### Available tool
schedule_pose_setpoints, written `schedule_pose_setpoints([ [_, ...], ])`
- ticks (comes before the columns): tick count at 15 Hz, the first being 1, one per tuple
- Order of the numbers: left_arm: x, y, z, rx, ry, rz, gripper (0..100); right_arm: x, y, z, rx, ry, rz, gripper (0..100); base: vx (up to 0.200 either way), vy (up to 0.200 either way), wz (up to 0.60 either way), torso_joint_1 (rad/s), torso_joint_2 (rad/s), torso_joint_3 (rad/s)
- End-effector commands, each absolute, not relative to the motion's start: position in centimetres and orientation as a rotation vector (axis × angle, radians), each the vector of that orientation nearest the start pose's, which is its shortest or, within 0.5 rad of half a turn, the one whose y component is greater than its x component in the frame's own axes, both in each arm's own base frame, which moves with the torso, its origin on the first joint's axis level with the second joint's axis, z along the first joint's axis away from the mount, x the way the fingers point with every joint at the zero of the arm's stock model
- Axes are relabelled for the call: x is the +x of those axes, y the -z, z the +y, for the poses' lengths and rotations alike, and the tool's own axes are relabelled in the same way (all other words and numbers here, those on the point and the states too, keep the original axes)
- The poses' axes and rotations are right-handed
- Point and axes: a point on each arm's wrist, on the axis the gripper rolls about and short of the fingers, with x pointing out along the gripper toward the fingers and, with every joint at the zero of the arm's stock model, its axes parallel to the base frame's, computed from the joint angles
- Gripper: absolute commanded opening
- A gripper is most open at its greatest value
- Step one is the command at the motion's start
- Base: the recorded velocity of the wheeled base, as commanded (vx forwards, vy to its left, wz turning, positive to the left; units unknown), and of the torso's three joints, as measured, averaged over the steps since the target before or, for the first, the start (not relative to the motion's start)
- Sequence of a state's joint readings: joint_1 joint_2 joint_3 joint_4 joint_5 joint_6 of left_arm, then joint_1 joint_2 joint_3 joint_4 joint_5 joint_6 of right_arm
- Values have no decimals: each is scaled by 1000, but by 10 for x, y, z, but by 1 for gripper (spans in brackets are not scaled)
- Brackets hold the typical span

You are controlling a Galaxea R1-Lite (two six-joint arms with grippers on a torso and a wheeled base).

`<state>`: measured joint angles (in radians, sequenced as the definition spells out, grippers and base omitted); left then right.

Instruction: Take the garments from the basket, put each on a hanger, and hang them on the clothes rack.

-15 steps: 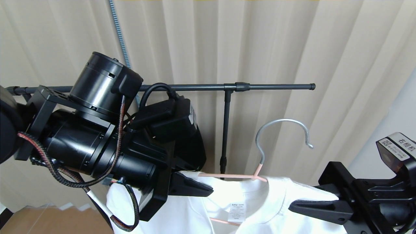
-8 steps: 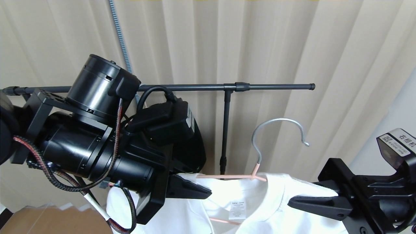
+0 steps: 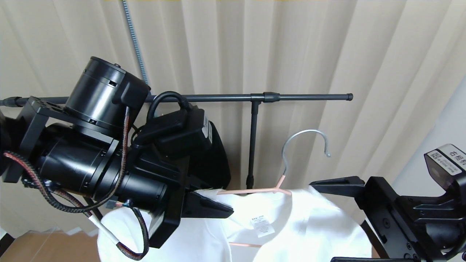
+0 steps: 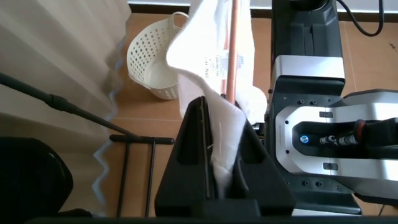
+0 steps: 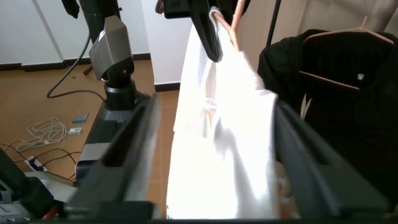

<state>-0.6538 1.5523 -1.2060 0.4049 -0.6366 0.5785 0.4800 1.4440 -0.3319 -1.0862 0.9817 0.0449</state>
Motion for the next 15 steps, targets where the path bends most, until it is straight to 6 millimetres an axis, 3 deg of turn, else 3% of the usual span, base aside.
schedule_pose_setpoints([
  [1, 194, -245, -161, 474, 1404, 404, 0, 170, -173, 105, 41, -1435, 53, 100, 0, 0, 0, 0, 0, 0],
  [10, 176, -227, -127, 448, 1295, 245, 0, 179, -172, 99, 42, -1390, 57, 100, 0, 0, 0, 0, 0, 0],
  [15, 168, -223, -105, 374, 1182, 160, 0, 203, -146, 92, -166, -1257, 1, 100, 0, 0, 0, 0, 0, 0],
])
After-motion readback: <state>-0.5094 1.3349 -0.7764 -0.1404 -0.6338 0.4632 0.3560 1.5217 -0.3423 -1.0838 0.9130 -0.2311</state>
